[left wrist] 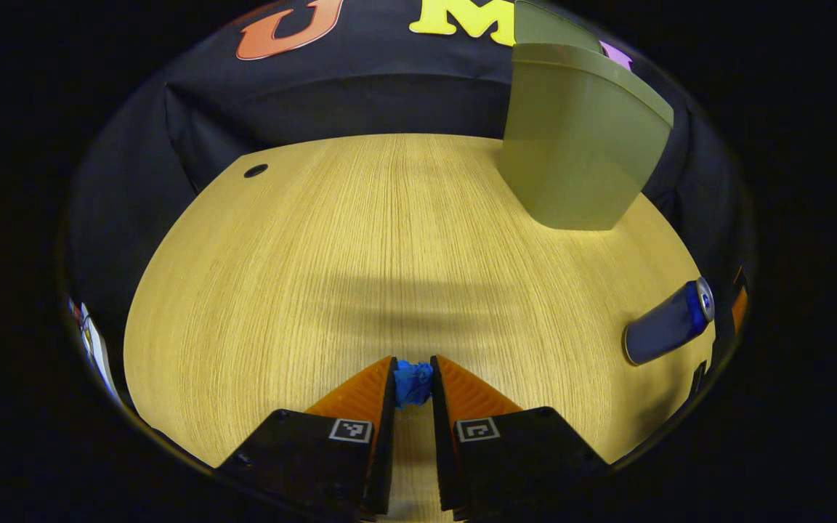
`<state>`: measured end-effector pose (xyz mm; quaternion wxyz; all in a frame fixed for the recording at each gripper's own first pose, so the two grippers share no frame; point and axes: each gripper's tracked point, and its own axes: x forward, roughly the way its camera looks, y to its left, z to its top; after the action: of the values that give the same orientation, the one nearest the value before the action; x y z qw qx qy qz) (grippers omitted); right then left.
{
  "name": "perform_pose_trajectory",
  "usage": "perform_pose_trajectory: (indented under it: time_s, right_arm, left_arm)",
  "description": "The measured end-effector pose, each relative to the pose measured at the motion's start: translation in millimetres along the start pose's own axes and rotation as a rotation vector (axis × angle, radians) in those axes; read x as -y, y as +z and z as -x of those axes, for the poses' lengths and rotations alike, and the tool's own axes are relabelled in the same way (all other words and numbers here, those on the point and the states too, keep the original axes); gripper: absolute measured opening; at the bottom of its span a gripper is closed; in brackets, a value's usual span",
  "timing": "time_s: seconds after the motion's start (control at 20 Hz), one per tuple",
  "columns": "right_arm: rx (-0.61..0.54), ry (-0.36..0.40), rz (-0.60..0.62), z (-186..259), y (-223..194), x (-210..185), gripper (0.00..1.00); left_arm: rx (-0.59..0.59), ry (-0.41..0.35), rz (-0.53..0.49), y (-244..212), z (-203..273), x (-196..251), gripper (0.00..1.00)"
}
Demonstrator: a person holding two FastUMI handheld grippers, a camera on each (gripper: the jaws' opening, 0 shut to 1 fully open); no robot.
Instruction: Press the lid of the desktop garbage bin to open it, pick up the crumpled paper on the desktop and throw it into the bin, then pick up the pop can on the desktop and drop it into the bin, and finally close the garbage bin lid.
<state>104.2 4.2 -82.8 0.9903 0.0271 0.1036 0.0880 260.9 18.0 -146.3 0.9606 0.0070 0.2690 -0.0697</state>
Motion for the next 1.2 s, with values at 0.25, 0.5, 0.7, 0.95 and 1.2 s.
perform_pose_trajectory:
  time_s: [0.25, 0.5, 0.7, 0.95, 1.2]
  right_arm:
    - [0.003, -0.018, -0.018, 0.7, 5.6, 0.7, 0.95]
    - [0.004, -0.025, -0.007, 0.9, 9.2, -4.9, 0.95]
    - [-0.006, -0.025, 0.014, 1.2, 5.7, -9.5, 0.95]
    - [0.003, -0.032, 0.017, -2.2, 7.8, -13.3, 0.95]
    - [-0.026, -0.022, 0.002, -20.8, -17.0, -16.3, 0.95]
  left_arm:
    - [0.000, 0.000, 0.000, 0.0, 0.0, 0.0, 0.28]
    - [-0.005, 0.008, -0.007, 0.3, 4.5, -1.9, 0.28]
    - [0.064, 0.000, 0.002, 14.2, -0.7, 0.8, 0.28]
    - [0.147, -0.004, 0.006, 34.1, 0.9, 1.1, 0.28]
    - [0.175, -0.013, 0.029, 38.4, 0.7, 4.7, 0.28]
